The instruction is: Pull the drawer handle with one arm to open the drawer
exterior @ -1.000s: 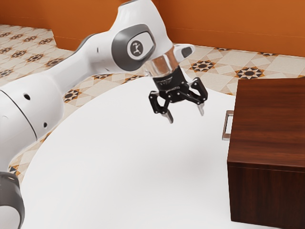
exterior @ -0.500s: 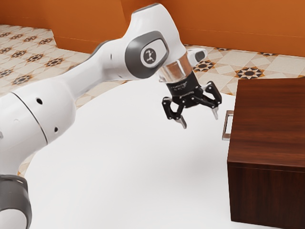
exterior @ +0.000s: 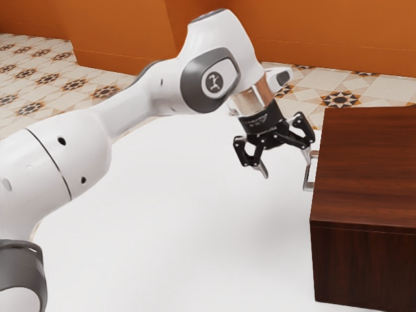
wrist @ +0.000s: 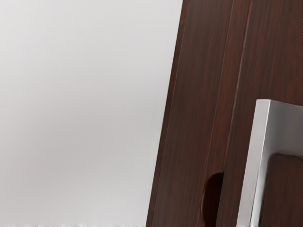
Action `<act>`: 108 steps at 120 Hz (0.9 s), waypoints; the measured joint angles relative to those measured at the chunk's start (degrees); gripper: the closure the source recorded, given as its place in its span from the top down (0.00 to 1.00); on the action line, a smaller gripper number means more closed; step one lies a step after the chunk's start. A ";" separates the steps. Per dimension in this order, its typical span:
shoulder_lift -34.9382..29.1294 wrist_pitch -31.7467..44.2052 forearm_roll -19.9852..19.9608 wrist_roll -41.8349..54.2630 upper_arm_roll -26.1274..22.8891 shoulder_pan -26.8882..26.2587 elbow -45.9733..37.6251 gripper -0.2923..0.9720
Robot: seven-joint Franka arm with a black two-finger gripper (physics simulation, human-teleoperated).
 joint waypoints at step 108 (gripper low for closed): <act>0.18 0.16 0.02 -0.45 -0.75 0.72 -0.94 0.64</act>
